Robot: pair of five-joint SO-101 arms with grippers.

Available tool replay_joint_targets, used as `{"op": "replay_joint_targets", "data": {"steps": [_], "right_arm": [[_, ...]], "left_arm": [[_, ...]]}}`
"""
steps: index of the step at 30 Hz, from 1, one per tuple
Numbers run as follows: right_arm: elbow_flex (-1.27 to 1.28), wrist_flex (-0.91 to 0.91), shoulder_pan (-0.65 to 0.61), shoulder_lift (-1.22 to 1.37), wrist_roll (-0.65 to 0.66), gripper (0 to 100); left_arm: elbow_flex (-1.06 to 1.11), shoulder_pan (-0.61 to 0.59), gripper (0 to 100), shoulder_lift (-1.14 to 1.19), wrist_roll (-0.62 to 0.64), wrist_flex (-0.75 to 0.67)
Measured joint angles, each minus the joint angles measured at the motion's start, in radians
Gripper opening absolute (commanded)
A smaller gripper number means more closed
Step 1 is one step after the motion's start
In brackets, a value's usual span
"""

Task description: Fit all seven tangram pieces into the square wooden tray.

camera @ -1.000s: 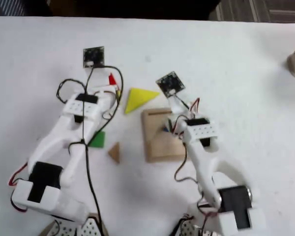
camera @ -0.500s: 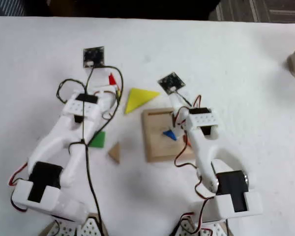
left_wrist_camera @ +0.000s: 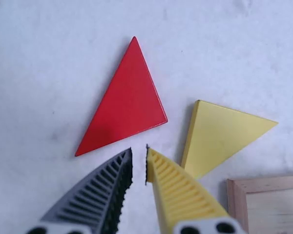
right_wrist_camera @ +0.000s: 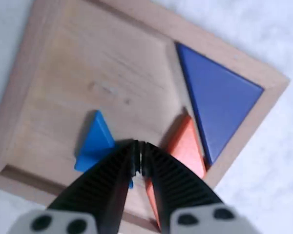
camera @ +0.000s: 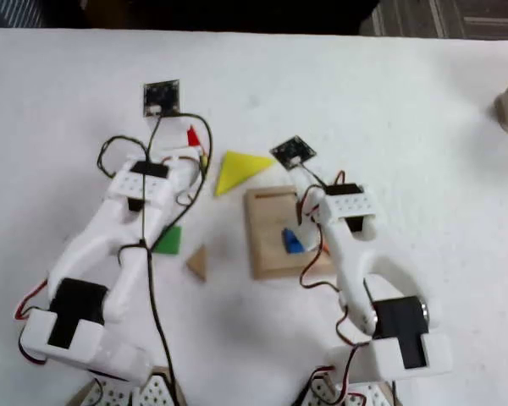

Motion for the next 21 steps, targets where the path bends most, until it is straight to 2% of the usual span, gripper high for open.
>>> {"op": "replay_joint_targets", "data": {"steps": [5,10,16,21], "right_arm": [[0.037,0.000,-0.014,-0.149,-0.069,1.8],[0.144,0.000,-0.152,-0.278,-0.069,1.8],[0.226,-0.084,-0.192,-0.272,-0.069,1.8],[0.184,-0.077,-0.198,-0.141,-0.069,1.8]], "left_arm": [[0.000,0.000,9,0.000,0.000,0.000],[0.000,0.000,9,0.000,0.000,0.000],[0.000,0.000,9,0.000,0.002,0.000],[0.000,0.000,9,0.003,0.000,0.000]]}}
